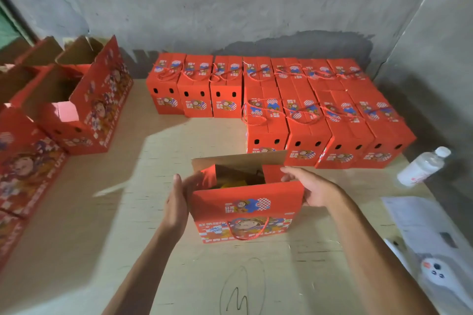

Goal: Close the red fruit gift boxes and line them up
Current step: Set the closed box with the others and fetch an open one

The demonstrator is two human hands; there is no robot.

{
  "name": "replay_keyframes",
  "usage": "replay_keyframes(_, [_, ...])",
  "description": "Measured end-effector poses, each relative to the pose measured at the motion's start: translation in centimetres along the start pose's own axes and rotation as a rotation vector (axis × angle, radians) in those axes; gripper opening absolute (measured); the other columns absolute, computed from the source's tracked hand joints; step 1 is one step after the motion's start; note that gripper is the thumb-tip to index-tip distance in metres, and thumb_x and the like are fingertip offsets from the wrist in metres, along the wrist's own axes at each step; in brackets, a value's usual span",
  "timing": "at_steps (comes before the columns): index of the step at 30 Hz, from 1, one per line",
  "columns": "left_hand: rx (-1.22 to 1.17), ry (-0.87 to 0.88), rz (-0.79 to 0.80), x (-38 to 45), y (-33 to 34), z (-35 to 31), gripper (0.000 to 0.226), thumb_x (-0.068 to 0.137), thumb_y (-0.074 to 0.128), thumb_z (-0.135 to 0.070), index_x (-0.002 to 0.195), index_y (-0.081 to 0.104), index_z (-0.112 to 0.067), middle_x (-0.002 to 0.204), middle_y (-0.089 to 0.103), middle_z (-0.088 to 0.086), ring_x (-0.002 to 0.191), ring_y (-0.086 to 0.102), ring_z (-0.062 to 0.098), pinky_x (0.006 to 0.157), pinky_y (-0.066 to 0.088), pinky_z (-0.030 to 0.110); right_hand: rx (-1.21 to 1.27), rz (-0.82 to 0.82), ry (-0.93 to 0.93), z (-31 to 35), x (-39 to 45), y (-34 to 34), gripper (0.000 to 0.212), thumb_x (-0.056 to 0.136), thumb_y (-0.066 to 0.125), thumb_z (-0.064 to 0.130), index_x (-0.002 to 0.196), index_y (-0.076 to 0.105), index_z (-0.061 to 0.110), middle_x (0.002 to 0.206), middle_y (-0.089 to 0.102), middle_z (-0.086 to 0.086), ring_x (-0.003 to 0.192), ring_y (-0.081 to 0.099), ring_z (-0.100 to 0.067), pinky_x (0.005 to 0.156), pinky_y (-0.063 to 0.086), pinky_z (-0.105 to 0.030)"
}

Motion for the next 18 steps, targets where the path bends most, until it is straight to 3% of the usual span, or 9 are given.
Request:
replay_keyframes(3, [0.108,0.021,0.062,0.4,-0.2,0.2,0.06,0.111,0.026,-0.044,0.117,0.077,-0.013,0.134,0.068,-0.008,0.124,0.065,0.016,0.1,0.05,0.035,-0.103,-0.083,-0.046,0.6,0.7,0.0,0.033,0.093,0.071,0.045,0.095,0.063,0.014,0.08,0.072,-0.006,0.069,0.067,-0.023,0.059,0.05,-0.029])
replay_keyframes(5, [0.171,0.059,0.076,0.9,-0.8,-0.5,0.049,0.112,0.032,-0.036,0.122,0.075,-0.015,0.129,0.071,-0.001,0.122,0.066,0.021,0.097,0.054,0.033,-0.258,-0.22,-0.262,1.0,1.3,0.4,0.028,0.093,0.074,0.035,0.089,0.067,0.008,0.082,0.072,-0.006,0.069,0.068,-0.02,0.061,0.049,-0.027])
replay_keyframes(7, [0.238,0.056,0.055,1.6,-1.3,-0.9,0.037,0.111,0.042,-0.028,0.121,0.076,-0.016,0.121,0.075,0.006,0.118,0.067,0.032,0.1,0.054,0.045,-0.364,-0.312,-0.444,0.9,1.2,1.0,0.03,0.093,0.072,0.032,0.084,0.07,0.003,0.075,0.074,-0.004,0.063,0.071,-0.017,0.061,0.05,-0.027])
replay_keyframes(10, [0.476,0.158,-0.02,2.0,-0.2,-1.0,0.024,0.105,0.057,-0.022,0.103,0.079,-0.031,0.107,0.076,-0.003,0.106,0.069,0.02,0.096,0.053,0.042,-0.329,-0.284,-0.507,0.1,0.5,1.2,0.029,0.094,0.07,0.033,0.087,0.071,0.005,0.065,0.075,-0.002,0.056,0.073,-0.016,0.058,0.057,-0.026])
replay_keyframes(12, [0.704,0.264,-0.016,2.3,1.2,-0.9,0.015,0.1,0.062,-0.03,0.101,0.077,-0.028,0.115,0.069,-0.001,0.11,0.064,0.019,0.096,0.051,0.04,-0.319,-0.296,-0.534,-0.4,-0.2,1.1,0.027,0.094,0.069,0.034,0.086,0.071,0.009,0.061,0.073,-0.003,0.051,0.07,-0.015,0.049,0.053,-0.022])
replay_keyframes(15, [1.026,0.397,0.05,2.8,2.5,-0.1,0.037,0.093,0.053,-0.047,0.11,0.075,-0.023,0.127,0.064,-0.003,0.114,0.057,0.026,0.1,0.044,0.046,-0.27,-0.362,-0.624,-1.5,-1.6,1.1,0.023,0.096,0.068,0.032,0.085,0.069,0.012,0.059,0.072,-0.002,0.047,0.067,-0.015,0.045,0.052,-0.024])
replay_keyframes(18, [1.116,0.485,0.054,2.9,2.4,0.4,0.041,0.091,0.048,-0.054,0.11,0.073,-0.028,0.127,0.063,-0.009,0.111,0.055,0.027,0.098,0.043,0.047,-0.322,-0.441,-0.728,-2.1,-2.7,1.1,0.022,0.099,0.066,0.028,0.082,0.065,0.015,0.058,0.07,0.001,0.045,0.066,-0.012,0.048,0.054,-0.025])
Point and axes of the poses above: each hand's wrist, its own x-axis towards the middle knuckle, its own y-axis out of the palm, z = x × y, the point moved 4 cm from there along x, towards the middle knuckle
